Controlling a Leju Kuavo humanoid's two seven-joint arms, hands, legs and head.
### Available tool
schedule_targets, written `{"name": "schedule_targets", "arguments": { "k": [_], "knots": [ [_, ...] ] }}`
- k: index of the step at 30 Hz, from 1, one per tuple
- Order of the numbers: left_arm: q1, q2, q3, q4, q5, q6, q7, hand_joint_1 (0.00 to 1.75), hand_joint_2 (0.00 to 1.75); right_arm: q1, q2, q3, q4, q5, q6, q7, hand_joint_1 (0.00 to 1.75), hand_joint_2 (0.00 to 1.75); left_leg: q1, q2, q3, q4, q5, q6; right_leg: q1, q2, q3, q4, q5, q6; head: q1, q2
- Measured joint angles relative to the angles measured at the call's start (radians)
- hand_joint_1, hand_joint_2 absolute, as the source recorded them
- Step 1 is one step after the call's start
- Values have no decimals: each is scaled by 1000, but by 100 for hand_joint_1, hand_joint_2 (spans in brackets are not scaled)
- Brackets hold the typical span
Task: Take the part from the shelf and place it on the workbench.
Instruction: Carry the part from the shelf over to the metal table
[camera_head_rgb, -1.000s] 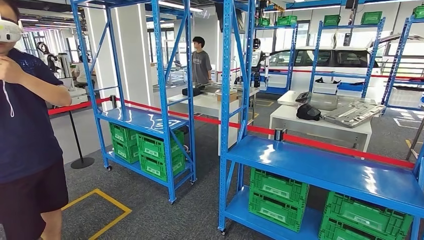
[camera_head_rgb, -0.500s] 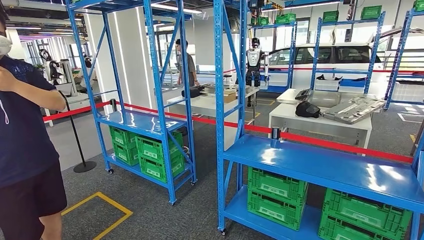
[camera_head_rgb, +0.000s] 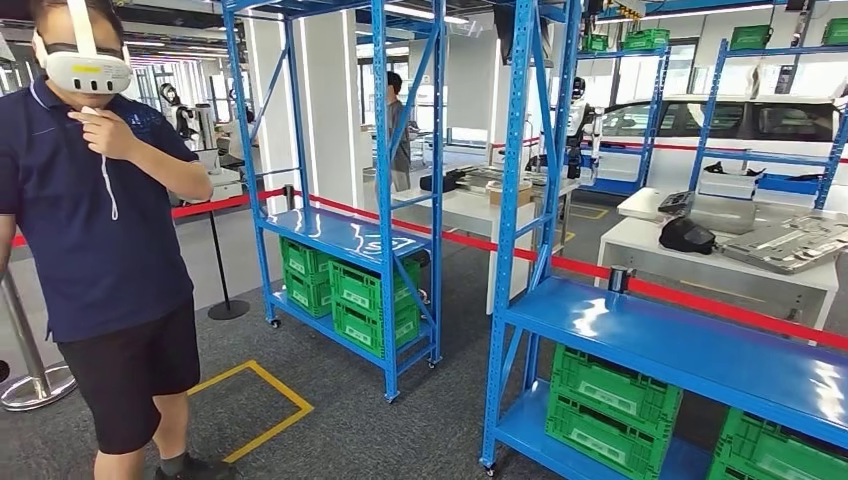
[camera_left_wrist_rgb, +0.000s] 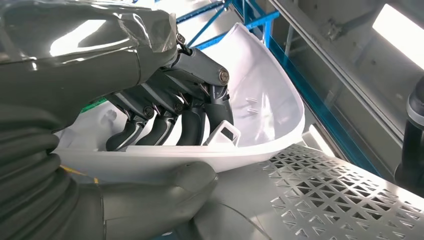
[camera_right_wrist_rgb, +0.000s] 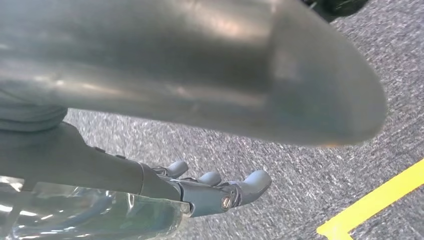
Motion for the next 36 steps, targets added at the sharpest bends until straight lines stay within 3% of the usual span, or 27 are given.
{"name": "schedule_targets", "arguments": {
  "k": [1,3,4,6,8,9,11,13,15,16,17,19,21,22,24,26,28,30,31,32,34,36],
  "knots": [
    [0,0,-1,1,-1,0,-1,161,175,1,-2,3,2,0,-3,0,0,0,0,-12,0,1,0,-1,-1,1,7,-17,14,7,1,0],
    [0,-1,-3,3,-2,1,-3,161,175,1,-6,7,6,0,-6,0,0,0,1,-35,-1,8,-1,-5,-5,25,70,-151,71,22,2,0],
    [0,-1,-4,3,-3,1,-3,161,175,1,-7,8,7,0,-7,0,0,0,-1,-47,-4,14,-4,-9,-6,42,102,-218,96,21,3,0],
    [0,-2,-4,3,-4,2,-3,161,175,1,-10,9,10,0,-7,0,0,0,-4,-65,-11,23,-7,-19,-5,63,132,-282,116,6,3,0],
    [0,-2,-3,3,-5,2,-3,161,175,-1,-10,12,12,0,-8,-1,0,0,-3,-80,-17,26,-7,-27,-3,44,136,-284,120,-12,1,0],
    [-1,-2,-3,3,-5,3,-3,161,175,-2,-10,14,13,1,-10,-1,0,0,-2,-75,-22,32,-11,-31,-4,35,138,-285,122,-18,1,0],
    [-2,-1,-3,3,-5,3,-4,161,175,-2,-12,20,20,1,-21,-1,0,0,0,-35,-51,90,-46,-42,-9,16,141,-288,124,-28,-3,0],
    [-3,-1,-5,3,-5,3,-4,161,175,2,-17,28,34,1,-38,-1,0,0,9,11,-116,221,-109,-54,-6,-7,142,-288,122,-34,-6,0],
    [-2,-1,-7,3,-3,2,-5,161,175,8,-23,42,51,1,-51,3,0,0,18,26,-167,315,-137,-61,-3,-33,141,-288,121,-35,-6,0],
    [-2,0,-8,3,-1,2,-6,161,175,10,-27,51,58,1,-57,7,0,0,21,30,-164,307,-124,-62,-3,-44,141,-288,120,-35,-6,0],
    [-2,0,-8,3,1,2,-6,161,175,12,-29,62,64,1,-63,13,0,0,22,36,-141,262,-97,-62,-3,-55,142,-288,118,-33,-6,0],
    [-3,0,-8,3,5,1,-7,161,175,17,-35,89,76,1,-73,24,0,0,20,70,-64,121,-41,-58,-1,-74,146,-288,115,-29,-7,0],
    [-5,0,-10,3,9,1,-9,161,175,21,-42,114,89,1,-80,32,0,0,13,94,-20,38,-22,-51,3,-92,151,-289,111,-19,-7,0],
    [-5,0,-10,3,10,0,-9,161,175,23,-46,124,96,1,-84,34,0,0,9,92,-19,31,-24,-48,4,-101,154,-291,110,-12,-6,0],
    [-3,0,-10,3,11,1,-12,161,175,24,-52,141,111,1,-91,35,0,0,8,67,-14,20,-16,-37,1,-108,160,-294,108,0,-6,0],
    [-2,-1,-9,3,12,1,-14,161,175,26,-57,154,122,1,-92,34,0,0,11,44,-3,5,-4,-25,-1,-68,146,-256,82,2,-5,0],
    [2,-1,-9,3,15,0,-15,161,175,35,-59,159,127,1,-83,34,0,0,12,20,1,0,2,-18,-1,-16,88,-136,27,-7,-2,0],
    [8,-1,-10,6,19,-1,-15,161,175,49,-60,166,127,1,-67,37,0,0,8,-11,-1,1,3,-16,1,-2,30,-25,-7,-10,2,0],
    [11,-1,-11,7,21,-3,-15,161,175,56,-59,172,126,1,-59,39,0,0,6,-26,-1,2,3,-16,1,0,22,-19,0,-6,2,0],
    [12,-2,-11,9,22,-5,-15,161,175,61,-58,180,124,1,-53,42,0,0,5,-42,-1,3,3,-17,0,3,34,-55,23,-1,3,0],
    [14,-4,-11,11,23,-9,-15,161,175,69,-55,197,119,1,-44,49,0,0,5,-70,-1,8,1,-20,0,26,93,-194,87,7,4,0],
    [13,-7,-11,14,24,-12,-15,161,175,73,-53,214,115,1,-39,54,0,0,3,-91,-5,16,-3,-28,2,49,133,-280,121,-2,4,0]
  ]
}}
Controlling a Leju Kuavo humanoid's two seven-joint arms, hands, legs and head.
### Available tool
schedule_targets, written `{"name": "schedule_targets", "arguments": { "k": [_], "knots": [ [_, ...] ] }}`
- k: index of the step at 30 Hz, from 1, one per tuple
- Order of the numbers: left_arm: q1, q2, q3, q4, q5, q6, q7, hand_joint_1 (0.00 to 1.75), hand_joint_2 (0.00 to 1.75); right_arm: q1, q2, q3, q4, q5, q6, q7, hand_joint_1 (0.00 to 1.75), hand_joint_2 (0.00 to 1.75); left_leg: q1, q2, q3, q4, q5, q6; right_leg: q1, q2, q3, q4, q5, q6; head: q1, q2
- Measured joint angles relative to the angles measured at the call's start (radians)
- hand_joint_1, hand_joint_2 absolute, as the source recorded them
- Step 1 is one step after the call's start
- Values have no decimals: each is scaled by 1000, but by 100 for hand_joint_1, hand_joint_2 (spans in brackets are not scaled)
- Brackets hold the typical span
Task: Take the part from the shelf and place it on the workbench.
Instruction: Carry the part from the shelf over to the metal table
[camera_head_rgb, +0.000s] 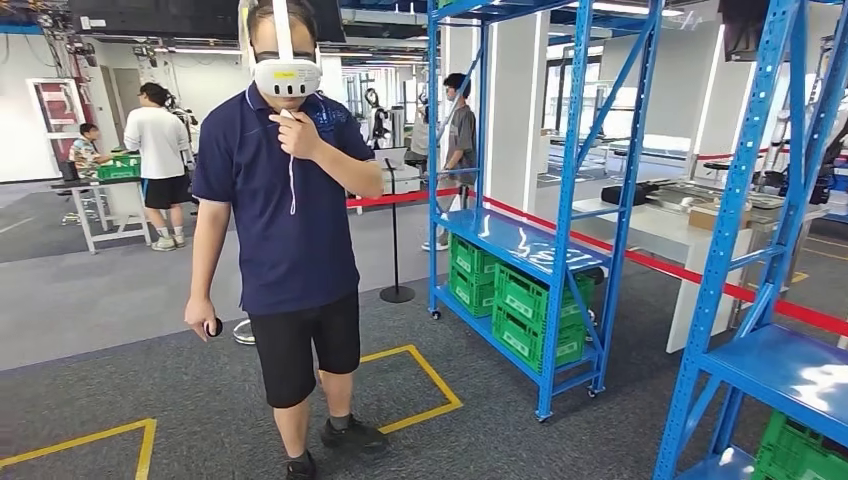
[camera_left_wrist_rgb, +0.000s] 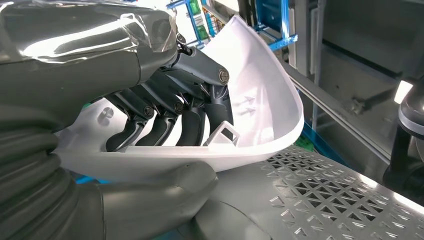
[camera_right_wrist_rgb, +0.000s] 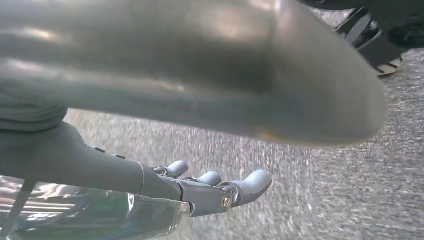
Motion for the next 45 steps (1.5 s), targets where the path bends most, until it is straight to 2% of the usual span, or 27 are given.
{"name": "schedule_targets", "arguments": {
  "k": [3,5,7,9,10,11,12,14,16,18,19,21,23,25,26,27,29,31,33,34,36,38,40,41,42,43,45],
  "knots": [
    [0,-2,-1,5,2,-2,-1,161,175,-1,3,32,1,0,-5,2,0,0,2,-18,-10,6,-3,-11,4,-13,7,-8,5,-21,-1,0],
    [-2,-1,-1,8,4,-3,-3,161,175,-4,4,50,6,0,-19,3,0,0,2,18,-30,43,-26,-19,1,-32,9,-11,6,-32,-4,0],
    [-7,-1,-1,14,7,-6,-6,161,175,-6,4,58,16,0,-32,4,0,0,4,82,-87,155,-82,-28,3,-52,11,-12,3,-40,-8,0],
    [-8,-1,-2,22,8,-10,-7,161,175,-6,3,62,26,0,-38,4,0,0,10,112,-153,276,-125,-34,7,-79,11,-11,0,-44,-8,0],
    [-7,-1,-2,25,8,-12,-7,161,175,-6,3,64,30,0,-39,4,0,0,11,117,-166,296,-123,-34,9,-92,11,-11,-1,-45,-9,0],
    [-7,-1,-2,28,8,-13,-7,161,175,-8,2,66,32,0,-40,4,0,0,12,122,-158,276,-105,-33,10,-105,12,-11,-2,-45,-9,0],
    [-8,-1,-2,29,8,-14,-8,161,175,-9,2,67,35,0,-41,3,0,0,11,132,-129,220,-74,-29,11,-117,13,-11,-3,-45,-9,0],
    [-11,-2,-2,30,8,-15,-8,161,175,-13,3,69,43,-1,-45,2,0,0,1,185,-52,81,-23,-15,16,-138,19,-12,-8,-41,-9,0],
    [-14,-4,-3,31,9,-17,-8,161,175,-17,1,69,58,-3,-51,3,0,0,-10,215,-15,15,-11,-4,20,-159,25,-13,-13,-34,-9,0],
    [-16,-8,-4,33,14,-18,-5,161,175,-23,-1,69,75,-4,-56,7,0,0,-10,188,-11,5,-7,1,22,-182,30,-17,-17,-25,-9,0],
    [-16,-11,-5,33,18,-18,-2,161,175,-27,-2,69,82,-3,-58,11,0,0,-8,174,-5,-4,-1,5,21,-175,31,-12,-22,-22,-9,0],
    [-22,-21,-10,37,26,-18,4,161,175,-32,-3,69,98,-3,-60,15,0,0,-1,146,7,-20,12,13,18,-122,5,48,-55,-21,-7,0],
    [-27,-28,-16,44,31,-18,9,161,175,-30,-5,68,114,-3,-61,18,0,0,2,116,6,-23,15,17,13,-65,-60,179,-108,-25,-4,0],
    [-27,-29,-20,51,33,-18,10,161,175,-28,-9,67,125,-2,-61,20,0,0,2,82,5,-22,15,16,12,-52,-114,267,-128,-19,-1,0],
    [-27,-29,-21,53,33,-18,10,161,175,-28,-10,67,129,-2,-61,20,0,0,3,65,6,-21,14,15,10,-49,-115,257,-113,-11,-1,0],
    [-27,-29,-22,55,35,-18,10,161,175,-28,-12,67,132,-2,-61,21,0,0,4,49,6,-17,13,12,7,-45,-96,204,-82,-1,0,0],
    [-29,-29,-25,61,38,-20,10,161,175,-30,-16,68,139,-2,-63,24,0,0,4,22,3,-6,6,1,-3,-11,-39,66,-18,14,1,0],
    [-31,-30,-28,72,40,-22,9,161,175,-34,-19,68,149,-2,-69,29,0,0,3,2,-5,5,1,-9,-4,12,-11,5,8,7,1,0],
    [-32,-30,-31,82,40,-24,8,161,175,-40,-21,68,157,-2,-78,33,0,0,4,-12,-10,9,0,-16,-1,-1,-9,6,9,-10,-1,0],
    [-32,-30,-33,86,40,-25,7,161,175,-42,-21,68,161,-2,-83,35,0,0,5,-5,-14,14,-4,-19,-1,-10,-8,6,9,-15,-2,0],
    [-36,-30,-37,90,40,-26,6,161,175,-44,-22,68,168,-2,-89,37,0,0,5,43,-42,68,-34,-26,-1,-29,-3,4,7,-28,-6,0],
    [-39,-30,-41,95,40,-26,6,161,175,-42,-22,68,175,-2,-92,40,0,0,6,101,-109,196,-90,-31,6,-53,-1,4,3,-38,-10,0],
    [-39,-30,-45,100,40,-26,5,161,175,-40,-23,68,180,-1,-93,42,0,0,7,118,-169,300,-119,-29,15,-80,-1,4,-1,-44,-11,0],
    [-39,-30,-46,102,40,-26,5,161,175,-40,-23,68,182,-1,-93,43,0,0,6,120,-172,301,-109,-25,19,-93,0,4,-2,-46,-11,0],
    [-39,-30,-46,104,40,-26,5,161,175,-41,-23,68,184,-1,-93,43,0,0,3,124,-154,262,-83,-17,23,-105,1,4,-4,-49,-11,0],
    [-40,-30,-46,104,40,-26,5,161,175,-43,-22,68,186,-1,-93,43,0,0,-4,136,-118,194,-50,-7,27,-116,3,4,-5,-51,-11,0],
    [-43,-30,-47,104,40,-26,5,161,175,-45,-18,68,190,-1,-93,43,0,0,-23,184,-48,67,-11,16,31,-138,9,2,-9,-50,-9,0]
  ]
}}
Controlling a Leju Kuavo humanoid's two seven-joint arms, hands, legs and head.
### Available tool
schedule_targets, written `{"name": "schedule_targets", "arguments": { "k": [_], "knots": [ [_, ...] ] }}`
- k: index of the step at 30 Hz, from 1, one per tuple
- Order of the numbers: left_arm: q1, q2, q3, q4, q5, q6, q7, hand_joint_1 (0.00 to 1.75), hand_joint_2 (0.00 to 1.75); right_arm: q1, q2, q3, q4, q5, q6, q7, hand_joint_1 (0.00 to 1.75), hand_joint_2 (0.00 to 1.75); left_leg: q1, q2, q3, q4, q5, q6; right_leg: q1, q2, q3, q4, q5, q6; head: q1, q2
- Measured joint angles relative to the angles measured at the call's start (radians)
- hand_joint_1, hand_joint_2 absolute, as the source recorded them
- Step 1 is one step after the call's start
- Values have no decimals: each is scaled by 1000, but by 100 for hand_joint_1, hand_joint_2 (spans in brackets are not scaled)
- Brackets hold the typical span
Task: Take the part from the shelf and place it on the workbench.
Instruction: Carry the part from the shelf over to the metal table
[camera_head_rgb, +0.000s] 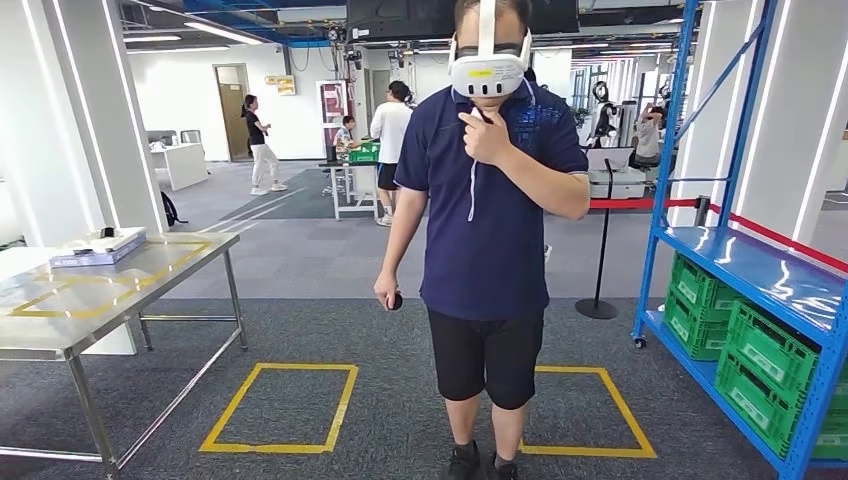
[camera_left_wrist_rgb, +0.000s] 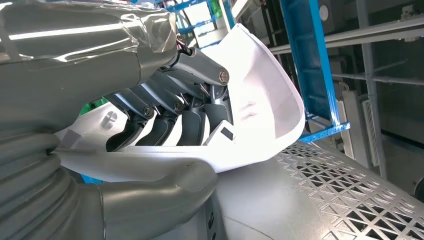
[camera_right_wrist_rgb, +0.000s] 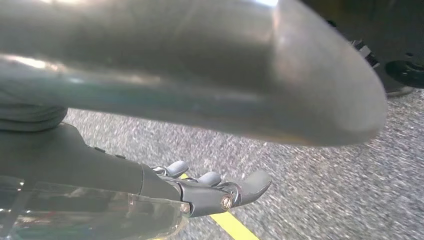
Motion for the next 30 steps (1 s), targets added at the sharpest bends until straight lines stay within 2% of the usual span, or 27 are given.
{"name": "schedule_targets", "arguments": {
  "k": [1,2,3,4,5,6,8,10,11,12,14,15,16,17,19,20,21,23,25,26,27,28,30],
  "knots": [
    [-2,-1,0,0,0,0,0,161,175,-1,2,0,2,0,0,0,0,0,-8,17,18,-34,5,8,0,-12,2,-1,-1,2,0,0],
    [-4,-1,-1,0,0,0,0,161,175,-1,4,0,4,0,0,0,0,0,-13,21,22,-46,3,13,-2,-24,3,-3,-3,6,0,0],
    [-6,-2,-2,0,0,0,0,161,175,-2,4,0,4,0,0,0,0,0,-14,10,24,-54,7,16,-2,-38,7,-8,-3,10,-1,0],
    [-5,-2,-2,0,0,-1,0,161,175,-3,4,0,5,1,0,0,0,0,-10,-4,33,-67,14,20,-3,-40,10,-10,-4,13,-2,0],
    [-6,-3,-3,0,0,-1,-1,161,175,-4,4,0,6,1,0,0,0,0,-6,-18,44,-83,24,22,-4,-24,11,-5,-7,15,-3,0],
    [-7,-4,-4,1,0,-1,-1,161,175,-4,5,1,7,1,0,0,0,0,0,-31,55,-99,34,24,-5,6,3,17,-18,17,-3,0],
    [-9,-7,-6,2,0,-2,-1,161,175,-1,1,1,9,1,0,0,0,0,8,-59,64,-113,47,23,-13,72,-51,126,-63,21,0,0],
    [-6,-9,-7,3,0,-2,-1,161,175,3,-4,1,10,0,-1,1,0,0,11,-90,61,-112,50,19,-24,90,-116,244,-99,33,4,0],
    [-5,-9,-8,4,1,-2,-1,161,175,4,-5,1,10,0,-1,1,0,0,14,-106,61,-111,49,15,-31,91,-128,259,-95,44,4,0],
    [-5,-9,-9,4,2,-2,-1,161,175,4,-6,1,11,0,0,1,0,0,18,-121,60,-108,48,10,-38,92,-120,231,-75,58,5,0],
    [-5,-9,-10,5,9,-1,-1,161,175,4,-5,0,12,0,6,3,0,0,29,-149,57,-93,40,-7,-53,110,-61,99,-15,87,6,0],
    [-5,-9,-11,5,13,-1,-1,161,175,5,-3,-1,11,0,13,4,0,0,33,-161,53,-82,33,-18,-56,122,-33,42,5,91,8,0],
    [-5,-9,-11,5,17,-1,-2,161,175,7,-1,-3,5,0,24,6,0,0,34,-170,47,-72,28,-27,-56,130,-17,10,15,85,8,0],
    [-4,-9,-11,5,21,-2,-4,161,175,11,4,-5,-10,-1,43,7,0,0,35,-178,41,-67,25,-34,-52,133,-13,1,16,74,9,0],
    [1,-5,-10,4,26,-5,-9,161,175,26,27,-12,-78,-1,110,8,0,0,39,-186,35,-63,24,-43,-46,116,-12,4,17,48,7,0],
    [4,-3,-7,2,28,-7,-12,161,175,37,42,-15,-127,0,150,8,0,0,39,-173,30,-55,19,-46,-45,109,-11,4,17,41,5,0],
    [6,-1,-4,-1,29,-9,-15,161,175,48,60,-18,-176,0,187,8,0,0,40,-148,20,-33,6,-49,-44,100,-10,3,16,34,3,0],
    [11,3,4,-8,31,-13,-17,161,175,70,88,-24,-262,0,231,6,0,0,40,-89,-36,78,-51,-53,-38,81,-7,2,13,24,-1,0],
    [18,6,11,-12,28,-15,-16,161,175,86,106,-27,-315,0,239,0,0,0,41,-67,-107,216,-105,-52,-28,57,-6,2,8,18,-2,0],
    [23,7,14,-13,25,-15,-14,161,175,88,111,-28,-327,0,230,-3,0,0,40,-65,-125,248,-110,-49,-23,46,-6,2,7,16,-3,0],
    [27,8,17,-15,21,-15,-12,161,175,87,114,-29,-332,0,215,-7,0,0,38,-64,-123,240,-97,-44,-19,35,-4,2,5,13,-3,0],
    [30,9,20,-16,17,-15,-11,161,175,84,116,-31,-334,0,196,-10,0,0,33,-61,-99,193,-68,-35,-15,26,-2,2,2,11,-3,0],
    [32,10,24,-20,11,-15,-11,161,175,73,122,-38,-333,-1,166,-16,0,0,16,-34,-22,49,-9,-13,-10,13,5,1,-2,9,-2,0]
  ]
}}
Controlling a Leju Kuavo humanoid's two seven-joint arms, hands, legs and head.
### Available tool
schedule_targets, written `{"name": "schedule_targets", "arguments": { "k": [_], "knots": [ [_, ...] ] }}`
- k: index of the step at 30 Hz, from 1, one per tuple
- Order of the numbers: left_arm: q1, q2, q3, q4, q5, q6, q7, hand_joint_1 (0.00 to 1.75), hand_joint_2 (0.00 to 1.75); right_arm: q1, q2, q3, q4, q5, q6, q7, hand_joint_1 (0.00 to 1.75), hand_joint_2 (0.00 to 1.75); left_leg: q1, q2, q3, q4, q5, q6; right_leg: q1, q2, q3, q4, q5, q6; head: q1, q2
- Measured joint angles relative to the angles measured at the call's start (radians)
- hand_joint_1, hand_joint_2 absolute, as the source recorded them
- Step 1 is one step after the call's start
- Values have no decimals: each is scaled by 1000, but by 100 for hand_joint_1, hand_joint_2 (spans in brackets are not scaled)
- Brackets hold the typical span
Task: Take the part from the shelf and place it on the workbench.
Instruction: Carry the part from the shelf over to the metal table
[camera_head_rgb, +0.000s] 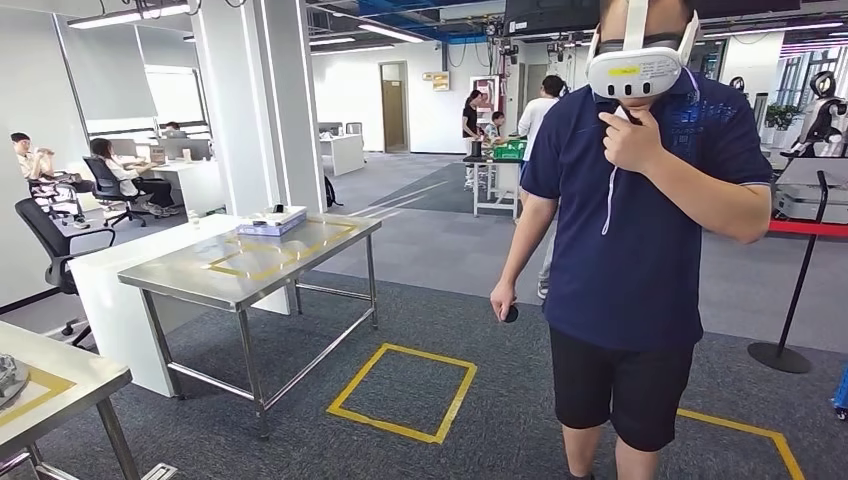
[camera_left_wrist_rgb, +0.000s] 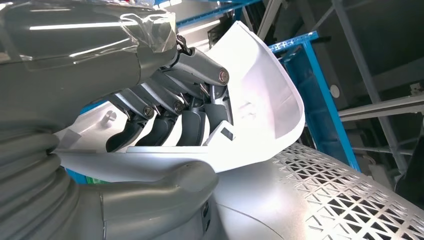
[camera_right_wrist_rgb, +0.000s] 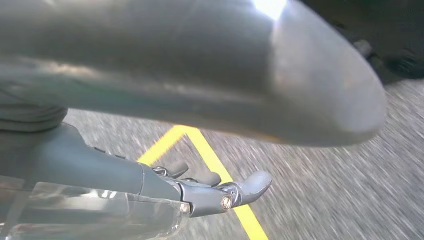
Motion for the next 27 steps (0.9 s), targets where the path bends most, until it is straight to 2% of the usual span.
{"name": "schedule_targets", "arguments": {
  "k": [1,2,4,5,7,9,10,11,12,13,15,16,17,19,21,22,23,25,26,27],
  "knots": [
    [0,0,2,-2,-2,0,0,161,175,-5,4,-4,0,-1,-8,-2,0,0,-9,14,29,-53,14,10,1,-6,2,-1,-2,1,1,0],
    [0,0,4,-4,-4,1,0,161,175,-10,7,-9,1,-1,-13,-3,0,0,-16,24,43,-82,18,16,1,-11,3,-2,-3,3,1,0],
    [2,1,7,-6,-7,1,0,161,175,-18,12,-19,2,-4,-17,-2,0,0,-20,18,48,-100,16,22,1,-26,7,-9,-3,10,0,0],
    [4,2,8,-8,-9,2,0,161,175,-22,13,-26,2,-5,-17,-2,0,0,-18,11,58,-113,23,23,1,-22,10,-10,-4,13,0,0],
    [4,1,10,-11,-10,1,0,161,175,-25,15,-41,2,-6,-13,-1,0,0,-9,-2,82,-143,38,27,0,18,-4,26,-22,16,0,0],
    [3,-1,11,-12,-10,1,0,161,175,-25,14,-60,2,-4,-10,6,0,0,-3,-15,92,-155,45,28,-7,65,-68,144,-68,16,2,0],
    [4,-2,11,-12,-10,2,1,161,175,-24,14,-70,2,-3,-9,10,0,0,-3,-23,91,-155,45,28,-10,74,-106,211,-88,19,4,0],
    [5,-3,11,-12,-10,2,1,161,175,-23,13,-78,2,-1,-9,13,0,0,-2,-32,92,-155,44,26,-15,76,-136,255,-95,26,5,0],
    [6,-3,11,-12,-10,2,2,161,175,-23,13,-84,2,-1,-9,15,0,0,0,-41,93,-154,42,24,-19,77,-148,261,-86,36,6,0],
    [6,-4,11,-12,-10,2,2,161,175,-23,13,-89,2,0,-9,16,0,0,3,-49,95,-151,39,19,-25,77,-140,228,-62,48,7,0],
    [6,-4,11,-12,-10,2,2,161,175,-25,14,-95,2,0,-9,16,0,0,8,-61,95,-137,27,4,-34,80,-86,94,4,72,9,0],
    [6,-4,11,-12,-10,3,3,161,175,-26,15,-97,1,0,-9,17,0,0,9,-65,92,-126,19,-5,-37,82,-62,41,27,73,10,0],
    [7,-4,11,-12,-10,4,3,161,175,-28,16,-99,1,0,-9,17,0,0,8,-68,88,-117,12,-12,-38,85,-49,11,39,67,10,0],
    [7,-4,11,-12,-10,5,4,161,175,-30,18,-102,0,0,-9,17,0,0,9,-70,84,-109,5,-19,-34,84,-45,4,41,46,9,0],
    [7,-4,11,-12,-10,5,4,161,175,-30,18,-104,0,0,-9,18,0,0,14,-64,79,-97,-7,-25,-33,82,-41,4,39,33,6,0],
    [6,-4,11,-12,-10,5,4,161,175,-30,18,-105,0,0,-9,18,0,0,17,-56,68,-70,-23,-29,-34,81,-39,3,38,27,5,0],
    [6,-4,12,-12,-10,5,4,161,175,-30,19,-105,0,0,-9,18,0,0,18,-48,44,-20,-50,-33,-33,80,-37,2,37,23,4,0],
    [7,-3,11,-12,-10,5,4,161,175,-29,18,-107,0,0,-9,18,0,0,20,-36,-28,118,-109,-38,-28,76,-37,2,33,17,1,0],
    [8,-3,11,-12,-10,5,4,161,175,-29,18,-108,0,0,-9,18,0,0,21,-34,-59,173,-125,-38,-25,74,-37,2,32,15,1,0],
    [9,-3,11,-12,-10,5,4,161,175,-30,18,-108,0,0,-9,18,0,0,20,-33,-73,192,-121,-36,-22,71,-36,3,31,14,0,0]
  ]
}}
